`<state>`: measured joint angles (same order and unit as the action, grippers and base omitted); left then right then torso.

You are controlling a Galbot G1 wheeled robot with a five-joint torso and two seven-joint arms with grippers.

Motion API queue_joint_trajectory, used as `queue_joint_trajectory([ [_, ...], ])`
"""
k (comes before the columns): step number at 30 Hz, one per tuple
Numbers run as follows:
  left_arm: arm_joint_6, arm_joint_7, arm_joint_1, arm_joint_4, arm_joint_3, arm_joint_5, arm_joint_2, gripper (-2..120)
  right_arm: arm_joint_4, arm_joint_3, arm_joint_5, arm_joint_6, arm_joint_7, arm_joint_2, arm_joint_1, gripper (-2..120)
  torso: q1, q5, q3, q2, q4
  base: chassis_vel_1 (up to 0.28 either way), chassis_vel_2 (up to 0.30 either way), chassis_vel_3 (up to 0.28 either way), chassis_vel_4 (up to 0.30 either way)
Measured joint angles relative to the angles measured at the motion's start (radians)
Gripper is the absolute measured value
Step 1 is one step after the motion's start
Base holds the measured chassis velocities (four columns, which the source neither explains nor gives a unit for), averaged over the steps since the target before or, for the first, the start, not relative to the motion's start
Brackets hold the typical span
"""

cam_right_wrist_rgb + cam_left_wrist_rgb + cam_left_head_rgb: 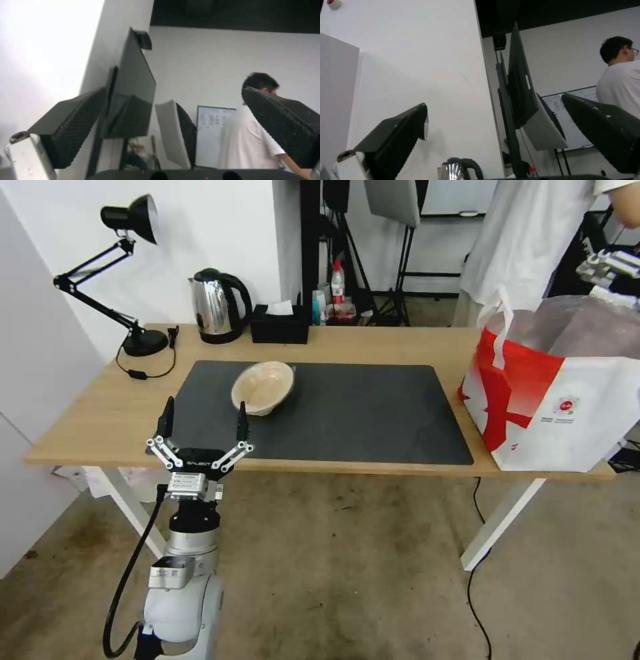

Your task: Pick up the trash from the table and place it into the takeout bag.

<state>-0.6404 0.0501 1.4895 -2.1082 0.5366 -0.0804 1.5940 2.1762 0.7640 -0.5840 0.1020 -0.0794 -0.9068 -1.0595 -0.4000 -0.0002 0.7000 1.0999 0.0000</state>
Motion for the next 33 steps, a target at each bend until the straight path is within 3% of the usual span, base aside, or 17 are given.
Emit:
queue_joint_trajectory([
  [7, -0.002, -0.002, 0.002, -0.002, 0.003, 0.003, 0.0, 100, 0.043, -0.128, 0.203, 0.212, -0.029, -0.171, -0.147, 100, 0.0, 0.0001, 0.0, 0.0, -0.0001, 0.0, 0.0, 0.0, 0.0],
  [15, -0.004, -0.003, -0.004, 0.004, 0.001, 0.007, 0.0, 100, -0.01, -0.263, 0.398, 0.439, -0.083, -0.265, -0.273, 100, 0.0, 0.0001, 0.0, 0.0, -0.0002, 0.0, 0.0, 0.0, 0.0],
  [27, -0.01, -0.004, -0.011, 0.018, 0.001, 0.022, 0.0, 100, -0.075, -0.396, 0.608, 0.546, -0.131, -0.395, -0.359, 100, 0.0, 0.0002, 0.0, 0.0, 0.0, 0.0, 0.0, 0.0, 0.0],
  [33, -0.01, -0.004, -0.011, 0.019, -0.002, 0.03, 0.0, 100, -0.084, -0.414, 0.667, 0.569, -0.135, -0.431, -0.383, 100, 0.0, 0.0001, 0.0, 0.0, 0.0, 0.0, 0.0, 0.0, 0.0],
])
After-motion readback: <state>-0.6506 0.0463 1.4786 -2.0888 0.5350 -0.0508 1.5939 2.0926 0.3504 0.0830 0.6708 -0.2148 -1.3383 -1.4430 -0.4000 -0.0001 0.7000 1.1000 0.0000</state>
